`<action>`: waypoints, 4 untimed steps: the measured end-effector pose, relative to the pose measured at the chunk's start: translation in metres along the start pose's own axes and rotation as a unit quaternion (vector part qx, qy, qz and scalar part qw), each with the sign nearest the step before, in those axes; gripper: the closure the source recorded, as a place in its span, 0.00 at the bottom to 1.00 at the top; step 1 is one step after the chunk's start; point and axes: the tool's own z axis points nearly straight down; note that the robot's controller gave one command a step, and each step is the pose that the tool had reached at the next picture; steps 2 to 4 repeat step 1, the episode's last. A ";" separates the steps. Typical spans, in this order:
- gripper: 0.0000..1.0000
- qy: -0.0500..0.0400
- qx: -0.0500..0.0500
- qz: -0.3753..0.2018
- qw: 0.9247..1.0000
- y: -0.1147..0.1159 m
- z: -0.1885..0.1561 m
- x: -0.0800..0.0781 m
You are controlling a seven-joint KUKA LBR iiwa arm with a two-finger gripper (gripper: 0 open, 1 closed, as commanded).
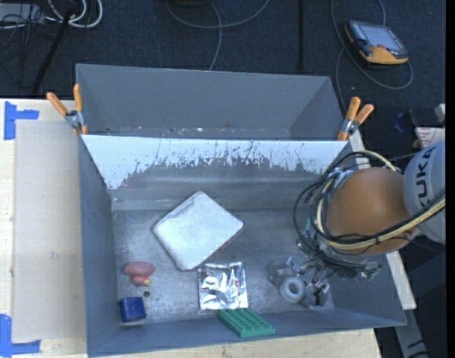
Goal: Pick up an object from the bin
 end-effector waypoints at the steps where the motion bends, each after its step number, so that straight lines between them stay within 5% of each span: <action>1: 1.00 -0.002 0.004 -0.119 0.993 -0.012 -0.165 -0.013; 4: 1.00 -0.002 0.004 -0.119 0.993 -0.012 -0.165 -0.013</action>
Offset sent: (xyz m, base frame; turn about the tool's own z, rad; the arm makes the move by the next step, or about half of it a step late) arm 0.0164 0.0001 0.1627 -0.2412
